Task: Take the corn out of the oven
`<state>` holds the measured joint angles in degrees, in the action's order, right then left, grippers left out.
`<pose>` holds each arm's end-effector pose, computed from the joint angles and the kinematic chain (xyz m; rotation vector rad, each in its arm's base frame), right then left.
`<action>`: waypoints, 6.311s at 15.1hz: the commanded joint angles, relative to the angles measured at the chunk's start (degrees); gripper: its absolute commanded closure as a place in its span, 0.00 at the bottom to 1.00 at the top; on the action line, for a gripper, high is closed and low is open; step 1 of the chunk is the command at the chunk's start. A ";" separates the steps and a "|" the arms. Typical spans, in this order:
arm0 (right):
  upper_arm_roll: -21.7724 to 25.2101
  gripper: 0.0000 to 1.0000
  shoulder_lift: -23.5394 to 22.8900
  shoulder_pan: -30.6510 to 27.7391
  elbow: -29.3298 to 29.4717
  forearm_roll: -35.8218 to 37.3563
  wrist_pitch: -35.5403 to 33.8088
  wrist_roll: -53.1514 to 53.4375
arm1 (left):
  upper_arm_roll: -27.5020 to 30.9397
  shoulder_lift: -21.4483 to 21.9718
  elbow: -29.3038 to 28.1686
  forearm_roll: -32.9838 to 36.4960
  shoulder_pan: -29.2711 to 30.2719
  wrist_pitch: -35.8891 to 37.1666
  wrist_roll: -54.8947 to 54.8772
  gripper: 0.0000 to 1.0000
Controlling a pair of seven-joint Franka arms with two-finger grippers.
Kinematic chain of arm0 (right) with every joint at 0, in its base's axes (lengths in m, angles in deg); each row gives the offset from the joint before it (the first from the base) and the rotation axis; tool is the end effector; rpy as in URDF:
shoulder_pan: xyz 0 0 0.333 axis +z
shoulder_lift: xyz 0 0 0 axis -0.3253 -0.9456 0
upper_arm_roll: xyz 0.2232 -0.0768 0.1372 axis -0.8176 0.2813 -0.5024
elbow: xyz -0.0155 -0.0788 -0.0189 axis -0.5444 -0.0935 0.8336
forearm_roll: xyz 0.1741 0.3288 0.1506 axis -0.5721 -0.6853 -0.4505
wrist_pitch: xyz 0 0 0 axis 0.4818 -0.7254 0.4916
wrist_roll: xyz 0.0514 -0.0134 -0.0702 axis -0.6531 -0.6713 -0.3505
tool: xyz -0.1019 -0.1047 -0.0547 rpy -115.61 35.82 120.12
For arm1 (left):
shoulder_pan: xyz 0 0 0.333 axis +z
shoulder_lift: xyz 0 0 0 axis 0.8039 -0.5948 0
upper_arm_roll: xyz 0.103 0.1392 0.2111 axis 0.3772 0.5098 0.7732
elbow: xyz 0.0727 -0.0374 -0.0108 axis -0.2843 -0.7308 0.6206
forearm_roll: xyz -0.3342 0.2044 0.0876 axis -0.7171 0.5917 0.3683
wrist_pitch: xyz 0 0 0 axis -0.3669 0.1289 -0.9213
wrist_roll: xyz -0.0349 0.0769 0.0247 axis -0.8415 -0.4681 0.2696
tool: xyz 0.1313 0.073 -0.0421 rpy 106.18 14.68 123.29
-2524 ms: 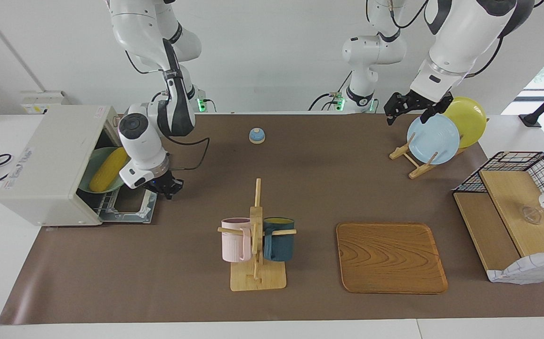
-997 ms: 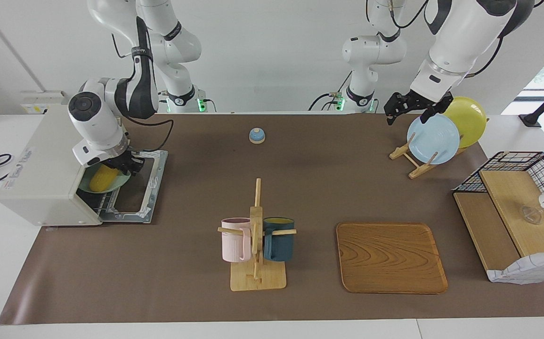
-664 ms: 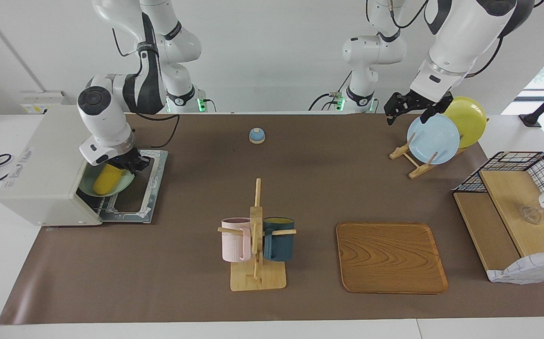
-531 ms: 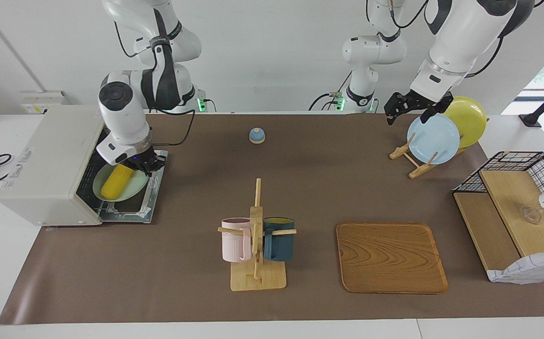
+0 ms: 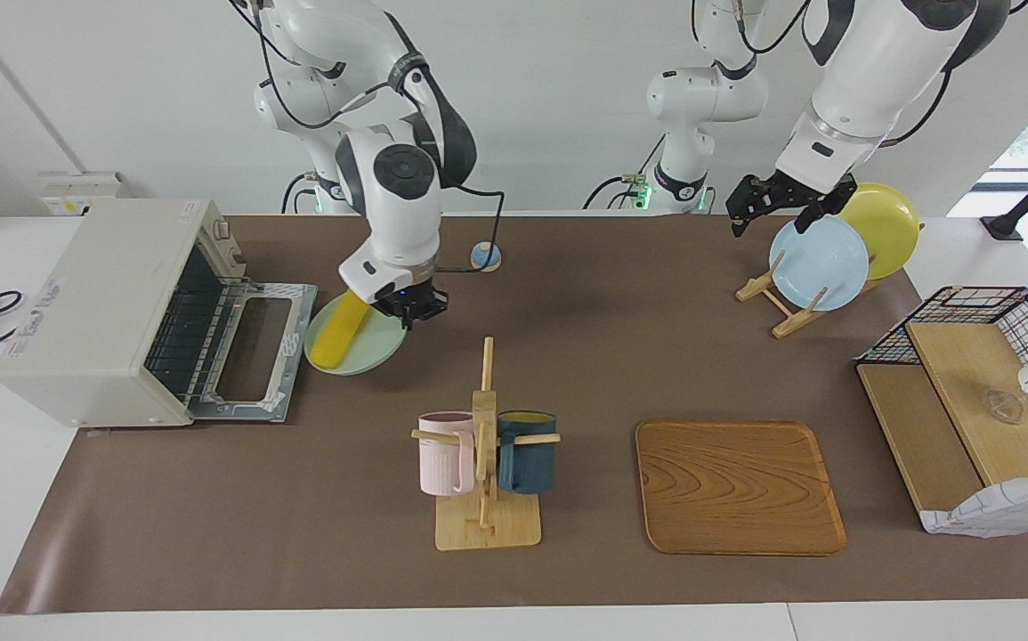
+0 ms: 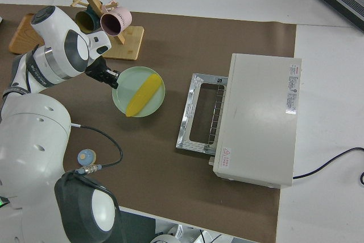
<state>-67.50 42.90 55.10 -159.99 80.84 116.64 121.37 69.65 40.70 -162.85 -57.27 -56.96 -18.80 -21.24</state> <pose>0.5376 0.2927 0.3004 2.9846 -0.2065 -0.0934 0.5265 -0.1159 0.5260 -3.1359 0.0287 0.1770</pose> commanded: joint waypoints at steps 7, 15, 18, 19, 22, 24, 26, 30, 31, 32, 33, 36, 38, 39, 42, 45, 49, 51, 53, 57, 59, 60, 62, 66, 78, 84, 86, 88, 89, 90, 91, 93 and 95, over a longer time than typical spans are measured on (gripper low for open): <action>0.28 1.00 -9.78 8.79 4.99 -7.22 8.81 15.58 | -0.25 1.56 -1.72 -0.14 1.53 -2.01 -0.30 0.00; 1.15 0.58 -6.28 5.20 5.42 -8.02 7.44 6.64 | -0.33 1.56 -1.63 -0.14 1.44 -2.88 -0.57 0.00; 1.16 0.84 -2.50 -0.94 5.07 -3.55 1.02 -2.59 | -0.51 1.56 -2.06 -0.14 0.65 -4.46 -0.83 0.00; 1.07 1.00 -1.36 -3.05 4.81 -2.58 -1.70 -5.40 | -0.68 1.56 -2.24 -0.14 0.56 -4.82 -0.92 0.00; 1.16 1.00 1.11 -5.87 0.00 2.15 -5.68 -8.41 | -0.95 0.95 -3.12 -0.22 -2.94 -6.04 -0.74 0.00; 1.07 1.00 2.87 -9.11 -5.10 5.59 -4.89 -9.46 | -0.95 0.60 -6.18 -0.75 -5.67 -9.89 -0.13 0.00; 1.07 1.00 3.92 -12.73 -8.89 6.05 -2.27 -12.10 | -1.04 0.60 -8.92 -3.20 -7.00 -13.42 -0.13 0.00; 1.07 1.00 6.65 -16.07 -19.60 9.56 7.12 -14.30 | -0.95 -4.57 -9.01 -5.67 -13.83 -19.30 4.94 0.00; 1.07 1.00 6.92 -16.43 -21.19 9.65 9.15 -14.57 | -0.95 -6.15 -8.75 -5.59 -16.29 -21.32 7.15 0.00; 1.16 1.00 7.27 -16.86 -22.34 9.74 10.48 -15.00 | -0.95 -7.48 -8.66 -5.67 -17.79 -22.47 7.95 0.00; 1.16 1.00 7.10 -17.30 -22.79 10.17 10.84 -15.27 | -0.95 -8.62 -8.48 -5.85 -18.77 -23.70 8.31 0.00; 1.07 1.00 6.92 -18.01 -23.49 13.51 10.67 -16.15 | -0.86 -15.11 -5.16 -7.78 -23.68 -27.22 10.06 0.00; 1.07 1.00 7.00 -18.88 -23.76 15.00 10.49 -16.24 | -0.86 -17.93 -3.22 -8.13 -25.97 -30.20 14.18 0.00; 1.07 1.00 7.01 -19.67 -24.02 15.10 10.75 -16.24 | -0.77 -19.95 -2.51 -7.96 -28.94 -31.35 16.37 0.00; 1.07 1.00 7.18 -20.56 -24.64 15.10 11.28 -16.32 | -0.69 -25.93 -0.05 -7.08 -32.39 -34.95 19.38 0.00; 1.07 1.00 7.18 -20.82 -24.73 15.10 11.19 -16.50 | -0.60 -28.57 -0.31 -5.51 -34.76 -39.43 23.59 0.00; 1.07 1.00 7.18 -23.28 -25.43 15.19 12.69 -21.06 | -0.51 -29.02 -3.64 -5.06 -36.09 -41.99 28.25 0.00; 1.07 1.00 7.44 -23.37 -22.81 15.45 8.93 -22.73 | -0.51 -28.41 -7.23 -4.10 -36.35 -46.11 29.58 0.00; 1.16 1.00 10.24 -24.59 -19.21 15.45 2.53 -28.77 | -0.34 -28.32 -8.30 -4.09 -37.49 -47.00 31.59 0.00; 1.07 1.00 15.96 -27.94 -17.87 14.75 -2.68 -36.18 | -0.16 -28.32 -9.80 -4.09 -37.32 -49.99 32.22 0.00; 1.07 1.00 17.98 -29.95 -17.87 14.75 -3.92 -38.72 | 0.10 -28.14 -10.85 -4.00 -37.50 -50.17 32.74 0.03; 1.07 1.00 18.51 -31.36 -17.87 14.75 -4.27 -40.65 | 0.10 -27.97 -11.81 -4.00 -37.50 -51.56 33.01 0.05; 1.07 1.00 19.13 -33.38 -17.43 14.48 -4.36 -41.99 | 0.10 -27.62 -12.79 -4.00 -37.50 -53.24 33.10 0.15; 1.07 1.00 19.31 -33.57 -10.76 12.11 -12.26 -44.18 | 1.68 -27.79 -9.82 -4.00 -37.41 -49.57 35.20 1.00; 0.45 0.98 15.88 -31.02 8.66 0.07 -26.42 -43.84 | 1.86 -21.81 -0.85 -3.74 -14.76 -30.40 12.99 1.00; 0.37 0.82 14.39 -30.41 10.70 -0.37 -27.13 -43.66 | 1.86 -33.12 15.02 -1.46 -5.51 -24.43 4.10 1.00; 0.45 0.11 15.09 -30.58 9.47 -0.46 -27.48 -43.92 | 2.04 -39.37 23.21 -0.23 -5.33 -23.54 3.83 1.00; 0.45 0.00 15.36 -30.32 9.29 -0.46 -27.48 -44.01 | 1.95 -43.25 27.10 0.04 -3.49 -24.67 2.17 1.00; 0.45 0.00 15.36 -30.23 9.38 -0.46 -27.48 -43.84 | 1.95 -43.87 27.29 0.13 -3.31 -25.81 1.20 1.00; 0.45 0.00 15.36 -30.23 9.38 -0.37 -27.57 -43.84 | 1.95 -44.31 27.29 0.47 -3.05 -27.22 0.76 1.00; 0.45 0.00 15.53 -30.49 9.20 -0.37 -27.57 -43.92 | 2.04 -45.10 27.38 0.48 -3.04 -28.10 0.75 1.00; 0.45 0.00 16.23 -30.84 8.07 -0.37 -27.57 -43.84 | 2.21 -45.81 27.29 1.35 -2.96 -29.69 0.32 1.00; 0.45 0.00 17.55 -31.02 6.39 -0.37 -27.57 -43.75 | 2.39 -47.47 27.81 2.15 -2.96 -30.83 0.05 1.00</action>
<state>-67.06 58.47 24.83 -151.43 82.12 89.71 78.84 72.19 -4.19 -137.78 -56.87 -59.95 -48.57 -20.46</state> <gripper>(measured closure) 0.000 0.463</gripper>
